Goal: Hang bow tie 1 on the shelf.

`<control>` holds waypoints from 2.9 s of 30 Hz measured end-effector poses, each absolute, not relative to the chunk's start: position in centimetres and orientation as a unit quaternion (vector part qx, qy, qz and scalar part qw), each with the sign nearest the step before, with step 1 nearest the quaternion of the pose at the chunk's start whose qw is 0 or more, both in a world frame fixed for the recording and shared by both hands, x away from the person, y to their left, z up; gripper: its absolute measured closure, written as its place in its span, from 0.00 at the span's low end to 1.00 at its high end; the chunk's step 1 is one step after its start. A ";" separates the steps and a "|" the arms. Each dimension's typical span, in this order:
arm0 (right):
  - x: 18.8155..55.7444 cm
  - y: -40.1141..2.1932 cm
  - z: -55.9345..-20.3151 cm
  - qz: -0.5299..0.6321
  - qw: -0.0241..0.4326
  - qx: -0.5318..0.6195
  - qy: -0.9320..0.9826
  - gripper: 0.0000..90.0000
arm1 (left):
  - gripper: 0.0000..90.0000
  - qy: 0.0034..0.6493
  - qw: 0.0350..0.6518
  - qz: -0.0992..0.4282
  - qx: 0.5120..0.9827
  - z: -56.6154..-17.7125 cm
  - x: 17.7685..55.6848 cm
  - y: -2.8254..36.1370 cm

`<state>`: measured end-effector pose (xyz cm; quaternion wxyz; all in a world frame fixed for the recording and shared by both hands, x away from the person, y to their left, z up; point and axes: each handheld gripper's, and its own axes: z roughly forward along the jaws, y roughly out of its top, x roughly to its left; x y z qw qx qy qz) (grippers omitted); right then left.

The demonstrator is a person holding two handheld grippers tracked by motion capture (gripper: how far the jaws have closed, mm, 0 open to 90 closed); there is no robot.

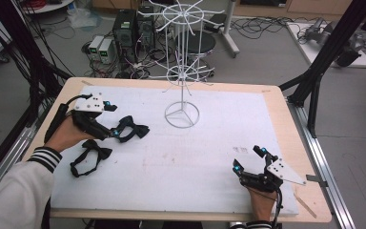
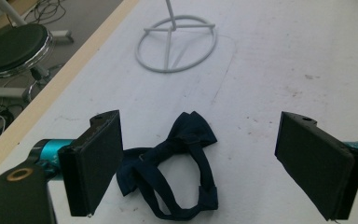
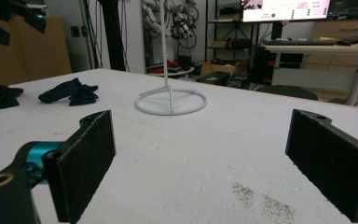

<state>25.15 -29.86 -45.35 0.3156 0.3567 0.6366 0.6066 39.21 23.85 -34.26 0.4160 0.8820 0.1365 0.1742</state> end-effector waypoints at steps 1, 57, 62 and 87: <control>25.1 -29.9 -45.4 0.607 0.315 0.356 0.637 0.08 | 0.17 0.133 0.410 0.173 0.886 -34.3 39.5 23.7; 25.1 -29.9 -45.4 0.609 0.310 0.360 0.635 0.08 | 0.31 0.076 0.195 0.144 0.967 -38.9 47.2 18.6; 25.1 -29.9 -45.4 0.610 0.310 0.360 0.635 0.08 | 0.34 0.070 0.171 0.142 0.972 -39.2 47.3 18.7; 25.0 -30.0 -45.4 0.612 0.314 0.357 0.632 0.08 | 0.61 0.034 0.150 0.132 0.979 -41.0 46.8 17.6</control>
